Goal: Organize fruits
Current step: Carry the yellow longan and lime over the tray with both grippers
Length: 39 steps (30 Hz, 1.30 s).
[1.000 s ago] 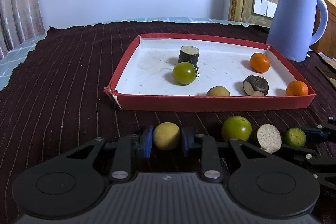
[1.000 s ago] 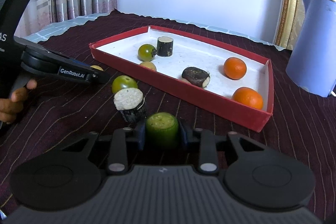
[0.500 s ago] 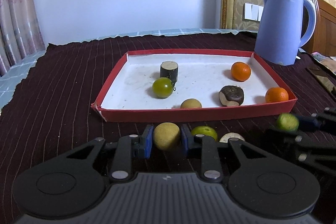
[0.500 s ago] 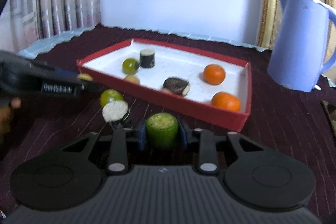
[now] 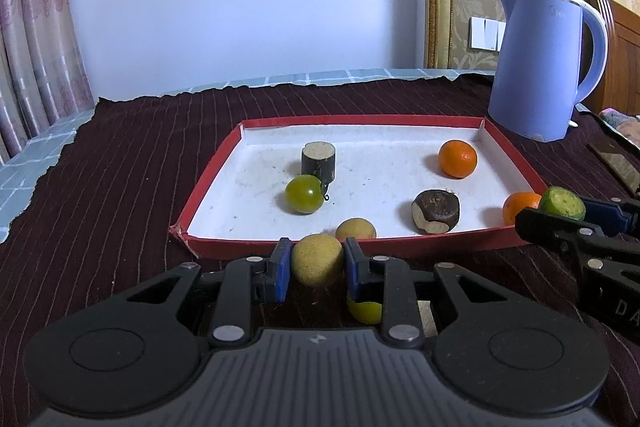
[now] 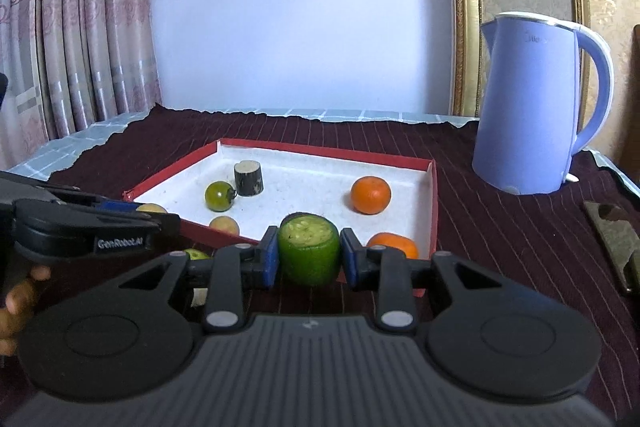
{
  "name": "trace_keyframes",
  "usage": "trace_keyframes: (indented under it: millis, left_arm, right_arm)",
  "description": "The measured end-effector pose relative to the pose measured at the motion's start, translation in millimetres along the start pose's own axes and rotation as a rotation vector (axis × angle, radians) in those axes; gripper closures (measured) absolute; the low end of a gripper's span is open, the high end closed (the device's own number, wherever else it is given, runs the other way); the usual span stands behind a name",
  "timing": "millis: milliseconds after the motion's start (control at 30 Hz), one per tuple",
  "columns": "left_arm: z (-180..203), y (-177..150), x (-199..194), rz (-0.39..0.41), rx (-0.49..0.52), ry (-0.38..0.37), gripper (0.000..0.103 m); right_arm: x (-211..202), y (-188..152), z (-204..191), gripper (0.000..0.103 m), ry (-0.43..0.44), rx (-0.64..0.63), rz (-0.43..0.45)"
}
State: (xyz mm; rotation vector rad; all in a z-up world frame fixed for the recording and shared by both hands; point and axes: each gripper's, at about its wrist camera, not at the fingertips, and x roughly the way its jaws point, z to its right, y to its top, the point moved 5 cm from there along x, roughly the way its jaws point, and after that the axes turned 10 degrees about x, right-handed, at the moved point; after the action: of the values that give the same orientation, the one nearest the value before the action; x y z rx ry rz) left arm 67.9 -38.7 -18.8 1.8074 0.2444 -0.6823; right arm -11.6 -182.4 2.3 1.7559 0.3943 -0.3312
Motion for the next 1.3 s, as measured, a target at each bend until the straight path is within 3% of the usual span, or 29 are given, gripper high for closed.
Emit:
trace_keyframes:
  millis: [1300]
  left_arm:
    - [2.4, 17.0, 24.4, -0.053, 0.017, 0.041, 0.076]
  right_arm:
    - [15.3, 20.5, -1.4, 0.073, -0.005, -0.033, 0.015]
